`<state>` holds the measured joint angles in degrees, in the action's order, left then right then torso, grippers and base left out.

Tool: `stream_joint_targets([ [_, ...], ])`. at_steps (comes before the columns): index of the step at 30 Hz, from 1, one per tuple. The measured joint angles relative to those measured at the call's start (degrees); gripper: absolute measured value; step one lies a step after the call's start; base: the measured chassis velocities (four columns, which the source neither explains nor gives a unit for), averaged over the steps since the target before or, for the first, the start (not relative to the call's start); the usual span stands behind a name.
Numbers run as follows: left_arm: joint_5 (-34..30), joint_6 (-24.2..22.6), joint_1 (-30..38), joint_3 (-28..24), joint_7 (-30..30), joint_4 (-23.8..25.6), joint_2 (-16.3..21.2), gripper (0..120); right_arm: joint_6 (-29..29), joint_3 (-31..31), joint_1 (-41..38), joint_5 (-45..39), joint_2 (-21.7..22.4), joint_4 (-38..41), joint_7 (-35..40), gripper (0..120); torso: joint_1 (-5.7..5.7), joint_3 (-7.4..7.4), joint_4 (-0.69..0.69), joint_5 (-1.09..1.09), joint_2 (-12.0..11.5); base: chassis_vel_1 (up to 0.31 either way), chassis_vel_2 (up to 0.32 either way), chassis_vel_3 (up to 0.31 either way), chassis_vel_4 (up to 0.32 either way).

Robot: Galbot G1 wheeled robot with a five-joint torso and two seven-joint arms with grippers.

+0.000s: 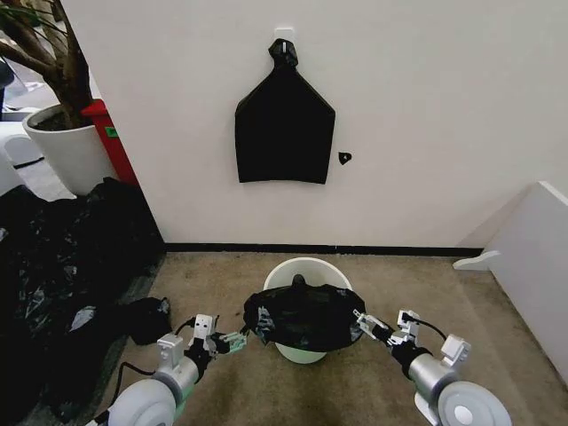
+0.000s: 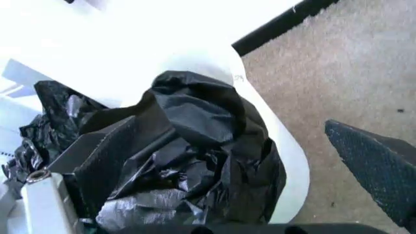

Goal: Place the garbage bag over the trash bin.

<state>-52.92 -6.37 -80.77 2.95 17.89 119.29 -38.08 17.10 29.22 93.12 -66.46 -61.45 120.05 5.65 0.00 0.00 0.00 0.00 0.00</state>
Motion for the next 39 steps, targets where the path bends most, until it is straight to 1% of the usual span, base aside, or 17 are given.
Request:
stream_joint_targets([
  [2, 0.1, 0.0, -2.7, 1.4, 0.2, 2.2, 0.9, 100, -0.4, 1.1, 1.4, 1.1, 0.1, 1.5, -0.4, 100, 0.00, 0.00, -0.01, 0.00, 0.0, 0.000, 0.000, 0.000, 0.000],
  [3, 0.3, 0.0, -5.6, 3.7, 0.6, 4.2, 1.4, 100, -0.7, 2.2, 2.5, 2.1, 0.2, 3.4, -0.4, 100, 0.00, 0.00, -0.01, 0.00, 0.0, 0.000, 0.000, 0.000, 0.000],
  [4, 0.3, 0.0, -5.6, 3.7, 0.6, 4.2, 1.4, 100, -0.7, 2.2, 2.5, 2.1, 0.2, 3.4, -0.4, 100, 0.00, 0.00, -0.01, 0.00, 0.0, 0.000, 0.000, 0.000, 0.000],
  [6, 0.3, 0.0, -8.9, 7.4, 1.6, 7.1, 1.7, 100, -0.8, 4.0, 2.8, 3.3, 0.8, 5.8, -0.5, 100, 0.00, 0.00, 0.01, 0.00, 0.0, 0.000, 0.000, 0.000, 0.000],
  [9, 0.9, -0.1, -11.2, 13.4, 2.9, 10.3, 1.4, 100, 0.9, 6.7, -0.5, 5.8, 3.0, 7.4, -0.5, 100, 0.00, 0.00, 0.00, 0.00, 0.0, 0.000, 0.000, 0.000, 0.000],
  [11, 3.2, -0.1, -11.5, 18.0, 2.8, 11.2, 1.0, 100, 3.0, 8.0, -3.5, 8.2, 4.6, 7.3, -0.6, 100, 0.00, 0.00, 0.01, 0.00, 0.0, 0.000, 0.000, 0.000, 0.000],
  [12, 3.2, -0.1, -11.5, 18.0, 2.8, 11.2, 1.0, 100, 3.0, 8.0, -3.5, 8.2, 4.6, 7.3, -0.6, 100, 0.00, 0.00, 0.01, 0.00, 0.0, 0.000, 0.000, 0.000, 0.000],
  [15, 7.3, 0.0, -12.9, 24.8, 1.5, 12.0, 1.8, 100, 5.5, 8.4, -7.3, 12.0, 6.9, 5.4, -2.0, 100, 0.00, 0.01, -0.01, -0.02, 0.0, 0.000, 0.000, 0.000, 0.000],
  [19, 10.2, -0.1, -18.6, 36.0, 0.2, 15.1, 3.1, 100, 8.7, 4.7, -15.3, 14.9, 9.5, 1.1, -4.1, 100, 0.00, 0.01, -0.02, 0.01, 0.0, 0.000, 0.000, 0.000, 0.000],
  [20, 10.2, -0.1, -18.6, 36.0, 0.2, 15.1, 3.1, 100, 8.7, 4.7, -15.3, 14.9, 9.5, 1.1, -4.1, 100, 0.00, 0.01, -0.02, 0.01, 0.0, 0.000, 0.000, 0.000, 0.000],
  [21, 10.8, -0.3, -20.7, 39.4, -0.5, 16.1, 3.1, 100, 9.6, 3.3, -18.2, 15.3, 10.0, -0.3, -4.7, 100, 0.00, 0.01, 0.00, 0.00, 0.0, 0.000, 0.000, 0.000, 0.000],
  [24, 12.3, -0.7, -26.3, 47.2, -7.4, 18.5, 2.0, 100, 12.2, -0.5, -26.7, 16.3, 11.5, -4.4, -6.7, 100, 0.01, 0.01, 0.05, 0.01, 0.0, 0.000, 0.000, 0.000, 0.000],
  [27, 12.9, -1.0, -27.2, 48.6, -9.9, 19.1, 1.8, 100, 14.7, -0.9, -29.0, 16.2, 12.8, -5.5, -8.2, 100, 0.00, 0.01, 0.06, 0.02, 0.0, 0.000, 0.000, 0.000, 0.000],
  [29, 12.7, -1.4, -27.8, 48.9, -9.9, 19.8, 1.4, 100, 16.4, -1.7, -30.5, 16.0, 14.5, -6.6, -9.7, 100, 0.01, 0.01, -0.06, -0.05, 0.0, 0.000, 0.000, 0.000, 0.000],
  [33, 13.0, -1.6, -34.0, 53.7, -10.5, 22.1, -4.0, 100, 23.8, -8.9, -39.0, 15.5, 17.8, -11.1, -16.7, 100, 0.00, 0.01, -0.02, 0.00, 0.0, 0.000, 0.000, 0.000, 0.000],
  [35, 13.4, -1.4, -35.3, 54.6, -10.8, 22.5, -5.0, 100, 24.5, -11.0, -41.0, 15.3, 18.1, -12.1, -17.3, 100, 0.00, 0.01, 0.01, -0.01, 0.0, 0.000, 0.000, 0.000, 0.000],
  [39, 16.3, -0.1, -39.7, 57.2, -12.7, 23.9, -9.2, 100, 25.2, -22.7, -53.0, 16.3, 17.7, -19.1, -20.0, 100, 0.01, 0.00, 0.03, -0.02, 0.0, 0.000, 0.000, 0.000, 0.000],
])
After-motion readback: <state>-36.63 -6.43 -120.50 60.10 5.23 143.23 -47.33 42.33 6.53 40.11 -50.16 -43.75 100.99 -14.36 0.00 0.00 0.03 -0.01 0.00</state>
